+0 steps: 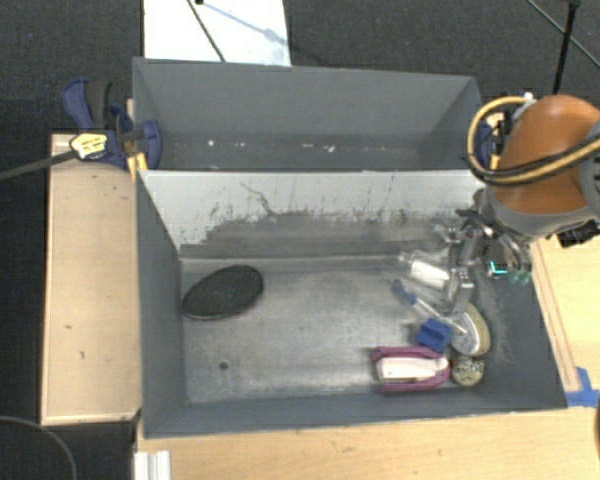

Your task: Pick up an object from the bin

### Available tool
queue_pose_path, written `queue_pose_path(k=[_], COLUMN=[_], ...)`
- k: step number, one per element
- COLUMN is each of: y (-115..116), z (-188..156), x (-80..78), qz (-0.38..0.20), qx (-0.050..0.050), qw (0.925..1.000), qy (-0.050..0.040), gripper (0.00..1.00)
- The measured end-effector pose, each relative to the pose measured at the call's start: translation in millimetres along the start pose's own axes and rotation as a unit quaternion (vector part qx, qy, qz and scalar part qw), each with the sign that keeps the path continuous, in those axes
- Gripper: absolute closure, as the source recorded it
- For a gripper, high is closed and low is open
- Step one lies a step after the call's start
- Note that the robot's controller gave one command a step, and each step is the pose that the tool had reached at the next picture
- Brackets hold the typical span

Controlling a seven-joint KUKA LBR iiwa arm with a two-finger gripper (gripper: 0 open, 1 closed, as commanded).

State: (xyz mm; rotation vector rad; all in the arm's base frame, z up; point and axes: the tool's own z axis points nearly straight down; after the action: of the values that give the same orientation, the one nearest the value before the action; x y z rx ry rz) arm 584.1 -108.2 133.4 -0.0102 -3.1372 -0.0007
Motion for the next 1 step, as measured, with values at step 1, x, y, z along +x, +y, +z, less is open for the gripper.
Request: queue_pose_path(k=[1], y=[-11.2], z=[60.1], x=[46.9], qz=[-0.007], qx=[0.002], qw=[0.9999], qy=[-0.0134], gripper=[0.0])
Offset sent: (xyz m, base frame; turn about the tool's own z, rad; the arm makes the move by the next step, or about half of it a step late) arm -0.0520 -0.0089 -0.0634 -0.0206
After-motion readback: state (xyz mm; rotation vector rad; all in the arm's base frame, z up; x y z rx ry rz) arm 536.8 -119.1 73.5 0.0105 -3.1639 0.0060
